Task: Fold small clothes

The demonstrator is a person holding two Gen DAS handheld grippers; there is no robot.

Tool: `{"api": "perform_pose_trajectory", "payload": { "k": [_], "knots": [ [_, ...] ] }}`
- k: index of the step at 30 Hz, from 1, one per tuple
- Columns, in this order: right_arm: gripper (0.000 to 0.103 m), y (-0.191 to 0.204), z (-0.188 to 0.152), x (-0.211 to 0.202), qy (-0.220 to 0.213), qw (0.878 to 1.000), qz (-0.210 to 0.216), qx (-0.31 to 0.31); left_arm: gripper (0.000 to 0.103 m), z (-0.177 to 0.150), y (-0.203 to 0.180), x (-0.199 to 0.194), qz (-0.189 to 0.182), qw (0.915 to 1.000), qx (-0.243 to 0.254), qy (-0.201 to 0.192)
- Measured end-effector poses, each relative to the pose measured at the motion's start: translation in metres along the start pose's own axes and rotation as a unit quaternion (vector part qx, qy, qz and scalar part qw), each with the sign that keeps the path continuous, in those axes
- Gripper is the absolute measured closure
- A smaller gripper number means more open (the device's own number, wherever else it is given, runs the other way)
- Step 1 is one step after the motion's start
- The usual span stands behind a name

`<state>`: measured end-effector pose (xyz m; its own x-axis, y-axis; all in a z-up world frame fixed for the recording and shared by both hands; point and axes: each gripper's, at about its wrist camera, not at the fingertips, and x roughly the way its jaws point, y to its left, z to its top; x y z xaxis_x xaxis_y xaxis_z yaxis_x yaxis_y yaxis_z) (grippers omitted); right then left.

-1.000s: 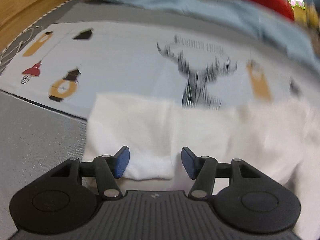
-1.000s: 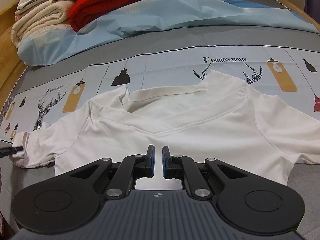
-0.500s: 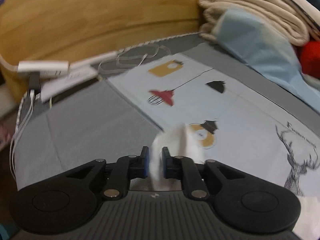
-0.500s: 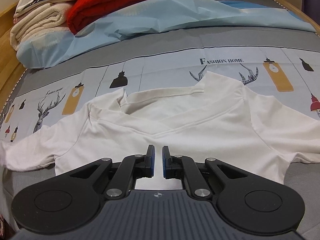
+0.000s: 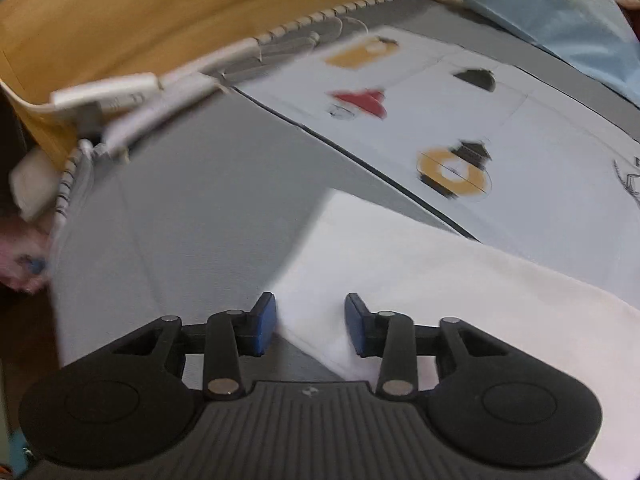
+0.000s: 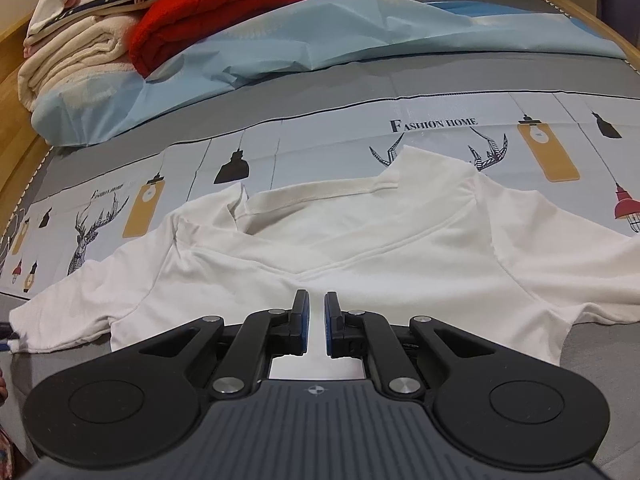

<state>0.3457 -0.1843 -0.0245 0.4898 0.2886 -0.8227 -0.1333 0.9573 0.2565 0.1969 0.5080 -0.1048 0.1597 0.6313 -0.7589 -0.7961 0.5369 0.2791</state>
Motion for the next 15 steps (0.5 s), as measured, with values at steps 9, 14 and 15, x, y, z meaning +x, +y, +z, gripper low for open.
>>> {"api": "perform_pose_trajectory", "payload": {
  "k": [9,14,15],
  "knots": [
    [0.095,-0.001,-0.002,-0.002,0.002,1.000,0.002,0.000,0.057,-0.030,-0.071,-0.034,-0.201,0.9687,0.144,0.017],
    [0.095,-0.008,0.000,-0.007,-0.005,1.000,-0.002,0.006,0.037,-0.018,-0.054,-0.010,-0.087,0.9916,0.094,0.021],
    [0.095,-0.009,0.000,-0.008,-0.006,1.000,-0.003,0.007,0.056,-0.017,-0.060,-0.019,-0.064,0.9915,0.112,0.011]
  ]
}}
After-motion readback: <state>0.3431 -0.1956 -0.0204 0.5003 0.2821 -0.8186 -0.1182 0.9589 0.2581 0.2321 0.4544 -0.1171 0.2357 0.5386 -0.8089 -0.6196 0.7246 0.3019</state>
